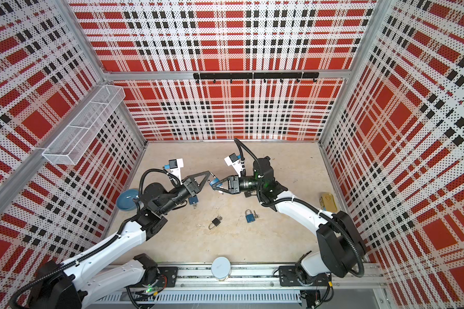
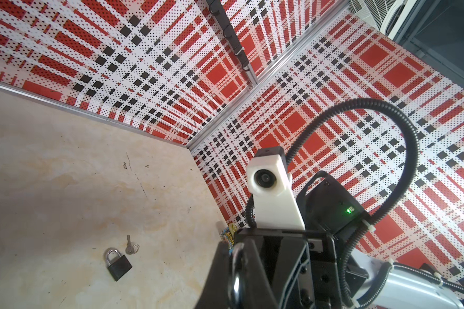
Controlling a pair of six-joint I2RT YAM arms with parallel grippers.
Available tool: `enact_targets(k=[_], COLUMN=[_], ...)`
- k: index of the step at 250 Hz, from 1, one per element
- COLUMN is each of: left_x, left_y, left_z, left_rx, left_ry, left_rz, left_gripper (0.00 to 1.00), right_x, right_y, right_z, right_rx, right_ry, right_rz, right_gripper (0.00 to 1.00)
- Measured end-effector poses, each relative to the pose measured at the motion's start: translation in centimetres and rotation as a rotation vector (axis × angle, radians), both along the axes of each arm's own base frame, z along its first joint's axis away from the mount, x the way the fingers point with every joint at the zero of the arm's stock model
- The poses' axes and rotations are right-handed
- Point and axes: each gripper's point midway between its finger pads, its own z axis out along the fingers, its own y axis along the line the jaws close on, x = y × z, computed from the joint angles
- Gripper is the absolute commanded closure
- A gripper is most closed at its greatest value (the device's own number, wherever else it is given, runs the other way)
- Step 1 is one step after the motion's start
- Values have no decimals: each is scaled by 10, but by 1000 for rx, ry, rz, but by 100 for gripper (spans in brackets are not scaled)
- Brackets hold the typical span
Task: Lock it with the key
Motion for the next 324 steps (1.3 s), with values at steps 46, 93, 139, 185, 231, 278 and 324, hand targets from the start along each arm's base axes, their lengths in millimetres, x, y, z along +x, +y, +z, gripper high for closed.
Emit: enact_targets(k=[46,93,139,185,231,278,324], left_x=[-3,-6,-4,-9,-20,-26,-27], left_y=[1,2,0,-8,-13,-15,-12], left_z=[-4,4,9,1,-22,-34,-35], left_rx=[-11,-18,8,51,111,131,132], left_ry=[7,-14,-8,28,93,127,146], left_rz=[23,26,-31,-145,-235,-302,-338], left_gripper=[100,100,94,76,64,63,63], right_x=[-1,-3,-6,-13,-27,-37,-57], right_y=[0,0,-1,-7,-18,-24,-27], right_z=[-4,0,-1,-10,-26,-38,-47], right_rx=[-11,3,-1,-60,-168,-282,-365], right_ry=[12,11,-2,-7,-25,-51,-76], right_rz=[4,19,22,13,16,38,107], right_gripper=[100,100,100,100,100,100,100])
